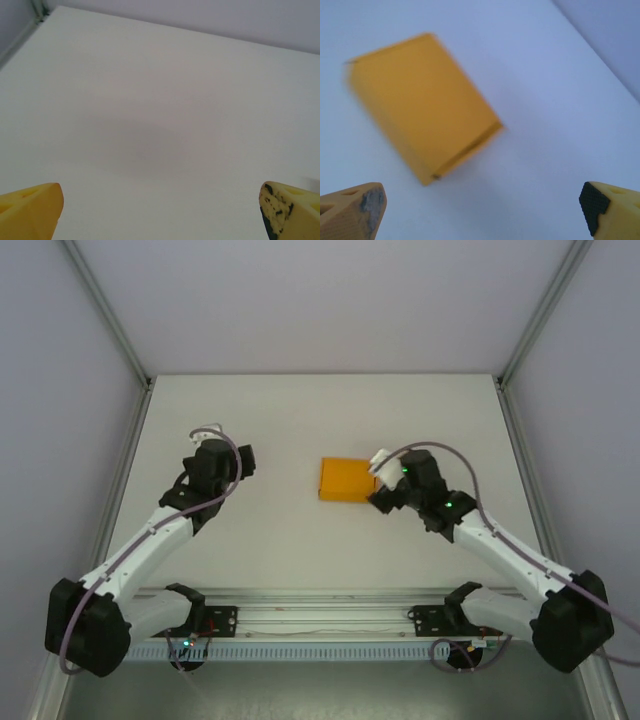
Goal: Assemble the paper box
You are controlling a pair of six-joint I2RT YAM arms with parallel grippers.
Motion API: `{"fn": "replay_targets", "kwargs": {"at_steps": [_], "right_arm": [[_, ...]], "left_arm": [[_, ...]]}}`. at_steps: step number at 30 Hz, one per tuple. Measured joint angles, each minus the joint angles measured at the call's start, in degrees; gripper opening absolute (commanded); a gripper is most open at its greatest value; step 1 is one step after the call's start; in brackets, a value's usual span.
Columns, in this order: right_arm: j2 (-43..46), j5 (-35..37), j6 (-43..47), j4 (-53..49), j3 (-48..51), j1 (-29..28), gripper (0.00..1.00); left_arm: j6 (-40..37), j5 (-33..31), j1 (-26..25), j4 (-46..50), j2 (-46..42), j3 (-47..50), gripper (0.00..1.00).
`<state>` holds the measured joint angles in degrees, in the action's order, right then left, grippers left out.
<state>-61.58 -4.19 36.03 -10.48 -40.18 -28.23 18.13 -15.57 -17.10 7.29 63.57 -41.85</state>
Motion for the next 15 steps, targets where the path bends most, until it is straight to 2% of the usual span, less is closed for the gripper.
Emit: {"fn": "replay_targets", "kwargs": {"at_steps": [4, 7, 10, 15], "right_arm": [[-0.09, 7.26, -15.85, 12.15, 8.15, 12.22, 1.00], [-2.95, 14.45, -24.79, 18.69, 11.28, 18.75, 1.00], [-8.15, 19.89, -28.63, 27.76, 13.99, 20.57, 1.00], [-15.28, 20.65, -30.82, 40.33, 17.29, 20.81, 1.00]], "left_arm": [[-3.28, -1.33, 6.34, -10.78, 4.15, 6.75, 1.00], [-5.25, -1.40, 10.93, -20.81, 6.12, 12.35, 1.00], [-7.72, -1.20, 13.00, -28.13, 7.56, 15.78, 1.00], [-11.85, -1.07, 13.73, -40.22, 8.24, 18.78, 1.00]]}}
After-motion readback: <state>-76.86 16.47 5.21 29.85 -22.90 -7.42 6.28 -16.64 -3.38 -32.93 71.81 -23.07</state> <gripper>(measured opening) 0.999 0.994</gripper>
